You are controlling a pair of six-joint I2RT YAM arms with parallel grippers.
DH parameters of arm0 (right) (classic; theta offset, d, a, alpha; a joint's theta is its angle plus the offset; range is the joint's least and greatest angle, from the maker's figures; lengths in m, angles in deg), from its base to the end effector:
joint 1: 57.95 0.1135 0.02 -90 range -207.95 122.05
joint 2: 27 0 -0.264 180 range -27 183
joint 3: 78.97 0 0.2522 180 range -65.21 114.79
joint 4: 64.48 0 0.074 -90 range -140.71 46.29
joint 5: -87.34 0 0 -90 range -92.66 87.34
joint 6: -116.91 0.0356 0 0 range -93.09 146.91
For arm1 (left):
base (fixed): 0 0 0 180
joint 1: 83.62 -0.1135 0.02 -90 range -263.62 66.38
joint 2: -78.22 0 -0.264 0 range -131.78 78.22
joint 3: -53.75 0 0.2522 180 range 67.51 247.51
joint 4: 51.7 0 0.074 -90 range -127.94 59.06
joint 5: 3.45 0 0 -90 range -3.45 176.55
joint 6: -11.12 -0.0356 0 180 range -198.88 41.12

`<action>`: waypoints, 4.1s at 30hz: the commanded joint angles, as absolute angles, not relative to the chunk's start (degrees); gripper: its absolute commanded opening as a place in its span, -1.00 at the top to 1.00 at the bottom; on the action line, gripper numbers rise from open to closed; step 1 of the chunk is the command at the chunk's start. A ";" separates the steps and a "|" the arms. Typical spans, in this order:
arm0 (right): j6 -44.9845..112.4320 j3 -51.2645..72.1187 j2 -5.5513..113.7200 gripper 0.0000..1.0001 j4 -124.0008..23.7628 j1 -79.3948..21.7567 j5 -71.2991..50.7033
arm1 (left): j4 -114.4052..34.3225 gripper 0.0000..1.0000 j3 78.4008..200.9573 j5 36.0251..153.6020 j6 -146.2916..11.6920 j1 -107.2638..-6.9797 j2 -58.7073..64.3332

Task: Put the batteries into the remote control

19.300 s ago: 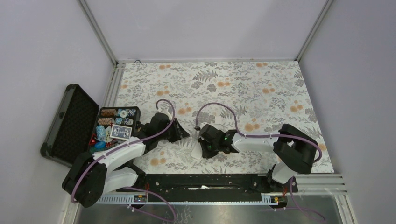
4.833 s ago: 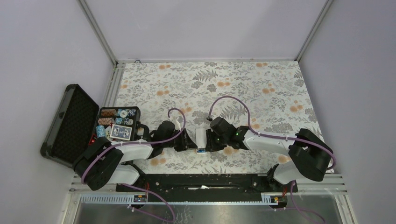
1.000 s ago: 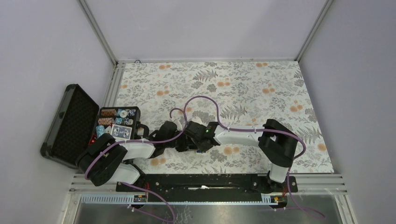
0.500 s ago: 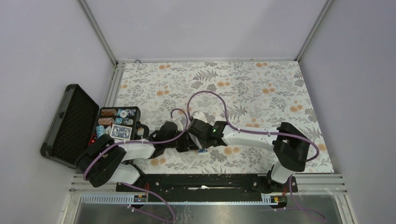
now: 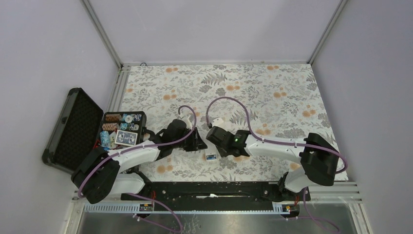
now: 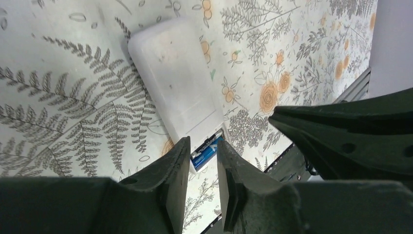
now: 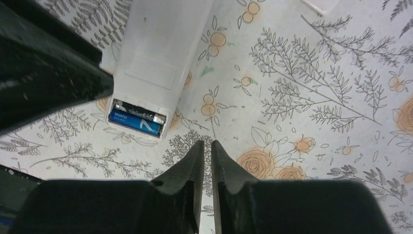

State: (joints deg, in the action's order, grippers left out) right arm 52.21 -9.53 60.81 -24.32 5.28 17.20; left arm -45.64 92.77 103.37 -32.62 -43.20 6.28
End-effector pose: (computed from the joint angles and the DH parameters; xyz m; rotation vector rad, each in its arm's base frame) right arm 0.1483 0.2672 0.2062 -0.6980 2.4119 0.1788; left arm 0.1714 -0.1595 0.1594 0.0482 2.4759 -1.0746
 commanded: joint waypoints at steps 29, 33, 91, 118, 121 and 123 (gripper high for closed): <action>54.94 -27.25 48.55 1.00 -39.83 1.60 5.16 | -33.53 0.08 127.31 97.22 -42.31 -43.10 -19.43; 51.79 -26.24 45.73 0.90 -37.75 -2.63 5.78 | -33.16 0.08 129.03 96.60 -42.54 -43.17 -21.82; 37.69 9.03 84.19 -0.14 -36.56 -23.68 -0.42 | -34.92 0.27 112.65 100.97 -44.71 -47.61 -17.56; 38.61 -3.14 77.74 -0.31 -35.34 -23.76 -7.28 | -33.71 0.10 105.55 93.99 -46.40 -47.84 -8.81; 39.06 -4.72 76.91 -0.32 -35.44 -23.76 -8.20 | -33.50 0.07 104.82 93.04 -46.52 -48.03 -7.25; 39.16 -5.74 76.46 -0.32 -35.54 -23.76 -8.36 | -33.43 0.06 104.51 92.56 -46.54 -48.11 -6.41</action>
